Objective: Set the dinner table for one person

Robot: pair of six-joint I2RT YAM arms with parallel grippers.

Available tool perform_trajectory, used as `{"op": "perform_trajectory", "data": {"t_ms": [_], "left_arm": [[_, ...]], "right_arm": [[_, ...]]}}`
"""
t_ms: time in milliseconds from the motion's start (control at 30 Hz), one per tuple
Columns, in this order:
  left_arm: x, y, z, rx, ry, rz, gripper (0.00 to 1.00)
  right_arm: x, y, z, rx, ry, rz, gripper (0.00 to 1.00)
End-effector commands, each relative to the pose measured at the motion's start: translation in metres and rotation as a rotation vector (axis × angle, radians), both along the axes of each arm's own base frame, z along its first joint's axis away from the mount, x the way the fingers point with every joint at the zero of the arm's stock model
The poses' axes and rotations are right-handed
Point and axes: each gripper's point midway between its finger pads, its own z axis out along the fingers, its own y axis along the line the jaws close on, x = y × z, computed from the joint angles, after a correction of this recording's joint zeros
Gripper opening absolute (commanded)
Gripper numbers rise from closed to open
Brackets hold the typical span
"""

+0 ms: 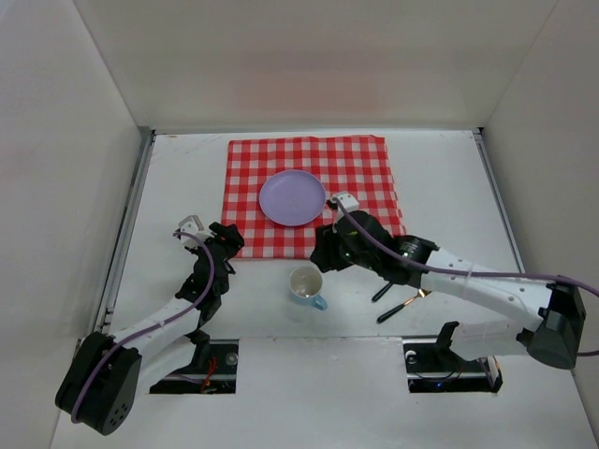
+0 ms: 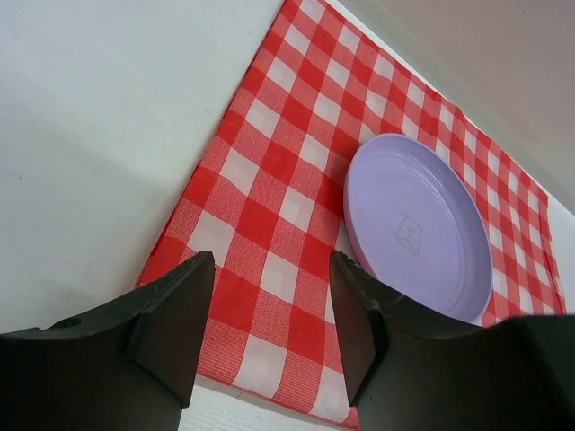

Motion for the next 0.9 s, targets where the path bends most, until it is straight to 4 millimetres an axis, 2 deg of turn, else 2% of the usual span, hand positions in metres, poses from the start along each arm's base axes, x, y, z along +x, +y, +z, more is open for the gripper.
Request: {"op": "perform_trajectory", "data": {"t_ms": [0,133,300,467,533,567,633,767,800,867], "left_arm": [[0.004,-0.003,0.015,-0.035,-0.048,0.002,0.52],[0.004,-0.002,0.013,-0.041,-0.043,0.005,0.52],[0.005,-0.001,0.011,-0.037,-0.035,0.008,0.52],[0.004,-0.003,0.013,-0.049,-0.043,0.0,0.52],[0.005,-0.002,0.01,-0.05,-0.033,0.003,0.52],[0.004,-0.004,0.01,-0.058,-0.033,-0.005,0.52],[0.004,-0.005,0.011,-0.064,-0.036,-0.01,0.53],[0.005,-0.002,0.008,-0.066,-0.03,0.002,0.53],[0.005,-0.003,0.009,-0.07,-0.033,-0.002,0.53],[0.005,-0.004,0.01,-0.07,-0.033,-0.004,0.54]], "right_arm": [[-0.013,0.004,-0.027,-0.112,0.047,0.046,0.55],[-0.018,0.015,-0.044,-0.15,0.077,0.075,0.55],[-0.016,0.016,-0.073,-0.223,0.119,0.062,0.51],[-0.018,0.021,-0.089,-0.269,0.127,0.063,0.33],[-0.017,0.023,-0.089,-0.269,0.128,0.062,0.21],[-0.017,0.023,-0.087,-0.271,0.126,0.061,0.16],[-0.02,0.023,-0.075,-0.257,0.12,0.067,0.13],[-0.025,0.025,-0.028,-0.14,0.082,0.082,0.12],[-0.022,0.023,-0.017,-0.115,0.071,0.079,0.12],[0.001,0.011,0.005,-0.068,0.033,0.022,0.12]]}}
